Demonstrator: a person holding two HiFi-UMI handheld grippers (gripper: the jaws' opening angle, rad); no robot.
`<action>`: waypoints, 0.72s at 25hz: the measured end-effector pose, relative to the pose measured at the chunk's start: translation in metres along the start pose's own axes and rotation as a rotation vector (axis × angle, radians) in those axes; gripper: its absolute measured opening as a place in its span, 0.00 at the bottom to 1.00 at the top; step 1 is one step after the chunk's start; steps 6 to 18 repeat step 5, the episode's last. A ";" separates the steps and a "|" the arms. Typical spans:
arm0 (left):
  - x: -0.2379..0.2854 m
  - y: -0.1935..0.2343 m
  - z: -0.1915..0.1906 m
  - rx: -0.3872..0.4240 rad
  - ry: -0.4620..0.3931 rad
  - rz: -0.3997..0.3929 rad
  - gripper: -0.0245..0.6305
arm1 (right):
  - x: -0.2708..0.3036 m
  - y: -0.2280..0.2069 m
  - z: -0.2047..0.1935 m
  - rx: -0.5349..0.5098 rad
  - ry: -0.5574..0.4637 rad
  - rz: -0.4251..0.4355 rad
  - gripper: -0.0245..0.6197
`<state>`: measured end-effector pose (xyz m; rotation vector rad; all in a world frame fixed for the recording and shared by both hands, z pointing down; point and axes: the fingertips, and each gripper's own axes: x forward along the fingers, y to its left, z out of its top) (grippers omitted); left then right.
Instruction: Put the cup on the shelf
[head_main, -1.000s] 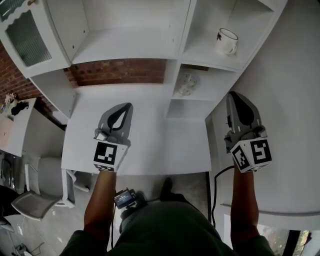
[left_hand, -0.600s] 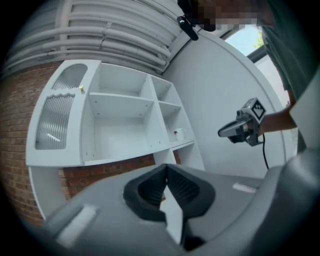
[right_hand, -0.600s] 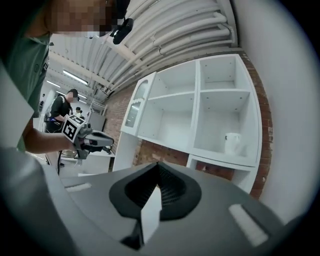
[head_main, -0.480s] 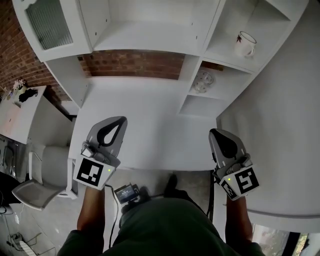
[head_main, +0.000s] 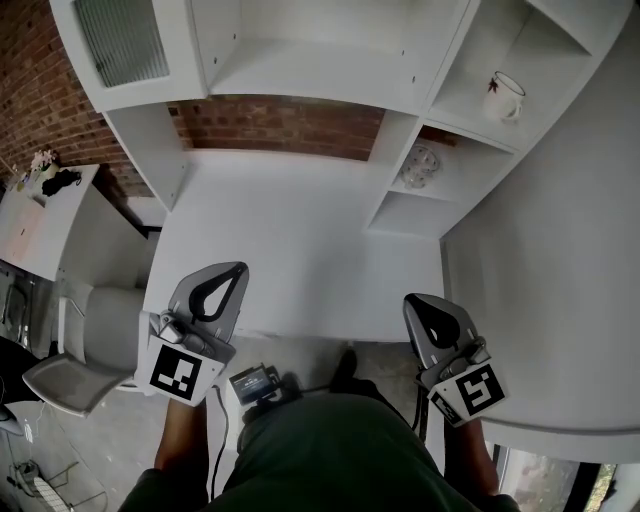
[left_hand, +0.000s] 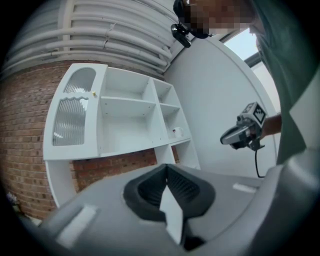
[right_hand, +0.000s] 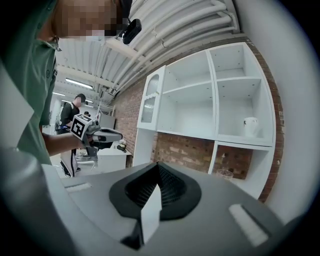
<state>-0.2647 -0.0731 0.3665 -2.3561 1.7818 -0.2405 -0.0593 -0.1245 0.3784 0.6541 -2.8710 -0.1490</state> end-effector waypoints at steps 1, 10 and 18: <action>-0.004 0.000 -0.002 -0.005 0.002 0.001 0.04 | 0.001 0.004 -0.001 0.008 0.002 0.001 0.04; -0.017 0.003 -0.010 -0.017 0.013 0.002 0.04 | 0.007 0.020 -0.002 0.016 0.011 0.013 0.04; -0.017 0.003 -0.010 -0.017 0.013 0.002 0.04 | 0.007 0.020 -0.002 0.016 0.011 0.013 0.04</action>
